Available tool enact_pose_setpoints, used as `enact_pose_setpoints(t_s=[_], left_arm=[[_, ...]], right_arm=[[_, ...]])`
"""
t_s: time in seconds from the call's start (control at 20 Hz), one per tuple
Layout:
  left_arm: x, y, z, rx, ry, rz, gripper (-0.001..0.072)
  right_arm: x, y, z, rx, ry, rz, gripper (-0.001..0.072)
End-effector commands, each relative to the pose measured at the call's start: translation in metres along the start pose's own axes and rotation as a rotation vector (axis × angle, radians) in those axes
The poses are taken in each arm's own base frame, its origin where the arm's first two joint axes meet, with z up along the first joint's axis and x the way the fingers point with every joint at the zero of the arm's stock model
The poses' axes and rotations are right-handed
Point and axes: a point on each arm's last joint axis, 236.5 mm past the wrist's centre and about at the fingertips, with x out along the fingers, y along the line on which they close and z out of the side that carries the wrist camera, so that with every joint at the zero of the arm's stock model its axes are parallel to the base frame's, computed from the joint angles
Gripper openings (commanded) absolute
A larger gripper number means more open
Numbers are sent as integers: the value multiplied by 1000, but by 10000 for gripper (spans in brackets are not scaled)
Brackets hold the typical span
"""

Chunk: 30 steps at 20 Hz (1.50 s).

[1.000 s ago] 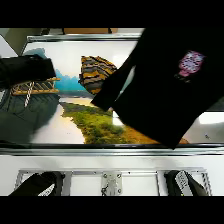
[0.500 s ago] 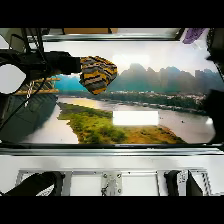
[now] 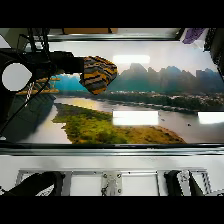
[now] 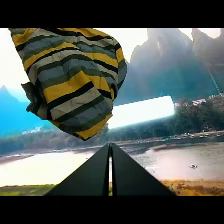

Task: Fold the clothes and pants, and hang the long-sleeved shirts on hangers.

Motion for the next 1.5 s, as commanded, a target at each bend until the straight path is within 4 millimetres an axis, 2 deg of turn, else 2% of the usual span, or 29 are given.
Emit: enact_pose_setpoints(t_s=[0.0,0.2,0.5,0.7,0.95,1.0,1.05,1.1,1.15,1.25,1.45], left_arm=[[0,0,0,2,1,-1,29],[0,0,-2,2,8,1,29],[0,-1,-2,1,9,0,29],[0,-1,-2,1,9,-1,29],[0,0,-2,-2,9,0,29],[0,0,-2,-2,9,0,29],[0,0,-2,-2,9,0,29],[0,0,-2,-2,9,0,29],[0,0,-2,-2,9,0,29],[0,0,-2,-1,9,0,29],[0,0,-2,-1,9,1,29]], right_arm=[[6,-22,-5,-27,9,-84,9],[13,-26,-29,-30,51,-90,10],[8,-31,-74,-35,138,-99,11],[8,-29,-73,-34,135,-88,14],[8,-11,-70,-31,128,-15,31],[8,-9,-70,-30,128,-6,127],[8,-8,-70,-29,127,1,391],[8,-7,-70,-29,127,2,584],[7,-7,-68,-29,124,3,638],[3,-5,-56,-29,103,8,637],[-14,14,-14,0,29,75,635]])
